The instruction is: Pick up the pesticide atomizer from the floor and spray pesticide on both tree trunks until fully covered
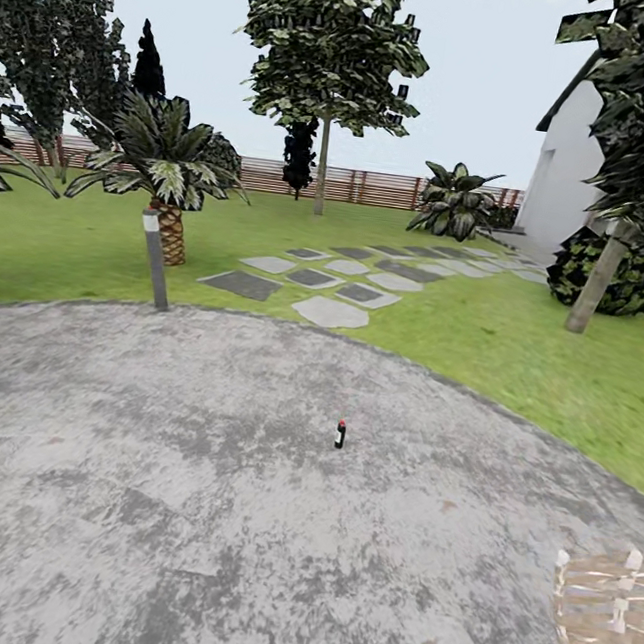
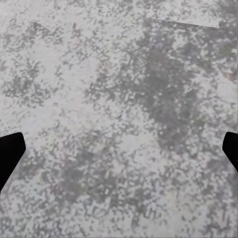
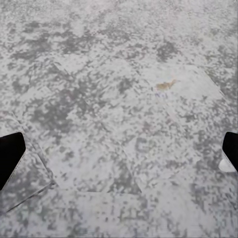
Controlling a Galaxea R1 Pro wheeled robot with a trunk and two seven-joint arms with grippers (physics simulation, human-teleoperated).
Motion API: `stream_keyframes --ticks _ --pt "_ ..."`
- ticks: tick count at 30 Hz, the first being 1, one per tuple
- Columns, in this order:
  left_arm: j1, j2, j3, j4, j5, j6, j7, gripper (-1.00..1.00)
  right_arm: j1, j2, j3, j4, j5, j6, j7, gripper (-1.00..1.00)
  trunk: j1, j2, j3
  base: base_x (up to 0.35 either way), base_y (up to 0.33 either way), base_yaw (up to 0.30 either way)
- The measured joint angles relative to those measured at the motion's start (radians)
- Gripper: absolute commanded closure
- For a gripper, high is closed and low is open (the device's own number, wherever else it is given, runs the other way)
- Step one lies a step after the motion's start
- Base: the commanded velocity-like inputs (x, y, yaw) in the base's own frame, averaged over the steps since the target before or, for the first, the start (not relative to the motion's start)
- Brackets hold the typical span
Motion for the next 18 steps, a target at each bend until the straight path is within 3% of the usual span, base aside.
stream_keyframes --ticks 18 --pt "0.000 0.000 0.000 0.000 0.000 0.000 0.000 -1.00 0.000 0.001 0.004 -0.001 0.000 0.000 0.000 -1.00 0.000 0.000 0.000 0.340 0.000 0.001"
